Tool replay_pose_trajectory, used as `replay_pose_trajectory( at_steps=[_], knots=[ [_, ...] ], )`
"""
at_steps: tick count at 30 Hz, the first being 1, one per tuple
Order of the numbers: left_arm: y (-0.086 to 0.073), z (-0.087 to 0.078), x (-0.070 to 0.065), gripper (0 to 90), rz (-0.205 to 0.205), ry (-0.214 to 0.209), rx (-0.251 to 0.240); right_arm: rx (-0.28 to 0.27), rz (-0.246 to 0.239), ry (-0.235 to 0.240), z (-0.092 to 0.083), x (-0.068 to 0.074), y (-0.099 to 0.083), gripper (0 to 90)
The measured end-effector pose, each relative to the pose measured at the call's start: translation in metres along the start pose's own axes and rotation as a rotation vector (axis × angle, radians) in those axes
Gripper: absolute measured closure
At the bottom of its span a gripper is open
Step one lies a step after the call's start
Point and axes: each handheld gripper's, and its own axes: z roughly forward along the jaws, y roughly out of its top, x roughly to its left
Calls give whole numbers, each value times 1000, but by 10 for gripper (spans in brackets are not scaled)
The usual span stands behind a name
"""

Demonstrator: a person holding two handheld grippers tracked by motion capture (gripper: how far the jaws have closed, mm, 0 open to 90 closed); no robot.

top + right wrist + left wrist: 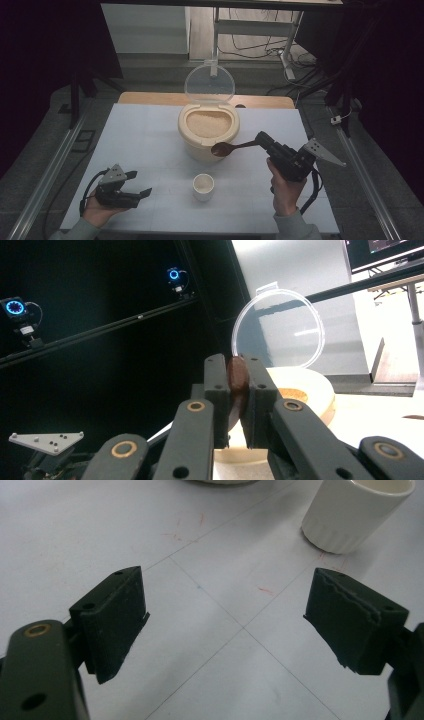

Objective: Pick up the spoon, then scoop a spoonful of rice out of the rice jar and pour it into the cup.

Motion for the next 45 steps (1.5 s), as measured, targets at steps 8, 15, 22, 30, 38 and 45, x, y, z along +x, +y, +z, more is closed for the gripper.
replay_pose_trajectory(
  at_steps=[8,15,22,30,38,45],
  knots=[
    [0,4,0,161,1,-6,21,-34,-5,13,8,1,13,838],
    [0,4,1,160,0,-5,19,-62,-11,0,18,-2,29,838],
    [0,3,0,159,-1,-10,16,-43,-25,-51,35,-9,38,838],
    [-1,5,0,155,0,-16,26,-11,-48,-115,60,-18,45,838],
    [-1,6,-1,154,3,-26,40,20,-61,-160,74,-23,41,838],
    [-1,8,-2,154,7,-27,46,55,-133,-185,80,-18,39,838]
  ],
)
